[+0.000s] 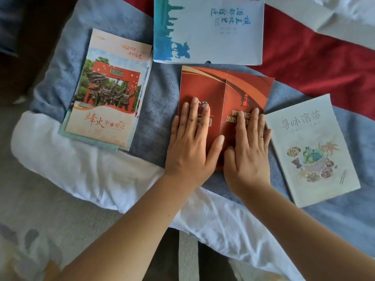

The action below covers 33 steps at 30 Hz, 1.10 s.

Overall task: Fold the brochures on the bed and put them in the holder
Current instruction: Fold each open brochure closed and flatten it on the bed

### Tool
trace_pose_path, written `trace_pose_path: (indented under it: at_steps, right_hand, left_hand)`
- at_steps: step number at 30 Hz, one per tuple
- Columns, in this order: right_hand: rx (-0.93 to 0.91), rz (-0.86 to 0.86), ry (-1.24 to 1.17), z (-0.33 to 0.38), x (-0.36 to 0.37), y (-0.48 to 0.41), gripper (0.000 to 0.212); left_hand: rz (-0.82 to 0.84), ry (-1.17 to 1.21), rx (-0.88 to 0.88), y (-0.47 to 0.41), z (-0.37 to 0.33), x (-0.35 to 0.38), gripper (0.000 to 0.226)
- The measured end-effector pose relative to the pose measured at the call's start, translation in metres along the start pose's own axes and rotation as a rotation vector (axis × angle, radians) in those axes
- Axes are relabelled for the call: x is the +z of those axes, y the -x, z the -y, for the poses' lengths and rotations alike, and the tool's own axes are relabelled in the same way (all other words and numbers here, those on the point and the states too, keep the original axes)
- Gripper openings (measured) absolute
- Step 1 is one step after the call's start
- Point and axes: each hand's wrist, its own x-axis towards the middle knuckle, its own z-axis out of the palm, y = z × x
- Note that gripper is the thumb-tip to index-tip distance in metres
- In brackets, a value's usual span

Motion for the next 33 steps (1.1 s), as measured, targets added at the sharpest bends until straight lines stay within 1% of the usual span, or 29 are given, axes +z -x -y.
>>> trace_pose_path:
  at_steps: [2, 5, 7, 8, 10, 12, 14, 17, 19, 21, 25, 28, 30, 33]
  right_hand:
    - [-0.015, 0.024, -0.14, 0.004, -0.003, -0.002, 0.087]
    - [-0.023, 0.044, -0.314, 0.012, -0.005, -0.004, 0.089]
    - [-0.028, 0.038, -0.364, 0.019, -0.007, -0.005, 0.086]
    - [-0.038, 0.022, -0.353, 0.021, -0.008, -0.007, 0.084]
    - [-0.055, -0.023, -0.275, 0.024, -0.011, -0.012, 0.085]
    - [-0.042, -0.031, -0.187, 0.025, -0.015, -0.022, 0.087]
    - [-0.028, -0.025, -0.086, 0.025, -0.014, -0.037, 0.079]
    - [-0.028, -0.035, 0.092, 0.022, -0.007, -0.058, 0.066]
    - [-0.017, -0.042, 0.142, 0.019, -0.002, -0.066, 0.065]
    - [-0.026, -0.06, 0.142, 0.017, 0.001, -0.067, 0.065]
    - [-0.019, -0.062, 0.004, 0.02, 0.001, -0.065, 0.068]
    - [-0.028, -0.031, -0.156, 0.027, 0.0, -0.062, 0.073]
    - [-0.061, -0.001, -0.299, 0.034, -0.001, -0.06, 0.076]
    - [-0.107, 0.053, -0.589, 0.045, -0.002, -0.056, 0.074]
  left_hand:
    - [-0.015, 0.123, -0.014, -0.001, 0.0, -0.006, 0.076]
    - [-0.031, 0.317, -0.058, -0.001, -0.003, -0.015, 0.078]
    - [-0.03, 0.374, -0.074, 0.0, -0.005, -0.02, 0.079]
    - [-0.032, 0.368, -0.073, 0.002, -0.005, -0.021, 0.078]
    - [-0.023, 0.274, -0.061, 0.003, -0.003, -0.022, 0.074]
    - [0.027, 0.067, -0.038, 0.005, 0.003, -0.02, 0.073]
    - [0.072, -0.106, -0.017, 0.006, 0.008, -0.016, 0.074]
    - [0.026, -0.156, -0.017, 0.0, 0.01, -0.014, 0.071]
    - [-0.037, -0.164, -0.046, -0.011, 0.012, -0.015, 0.069]
    - [-0.051, -0.143, -0.085, -0.022, 0.015, -0.017, 0.068]
    - [-0.011, -0.095, -0.128, -0.033, 0.015, -0.018, 0.074]
    - [-0.023, 0.018, -0.145, -0.032, 0.011, -0.022, 0.078]
    - [-0.032, 0.129, -0.158, -0.031, 0.008, -0.027, 0.078]
    - [-0.028, 0.327, -0.169, -0.03, 0.003, -0.035, 0.076]
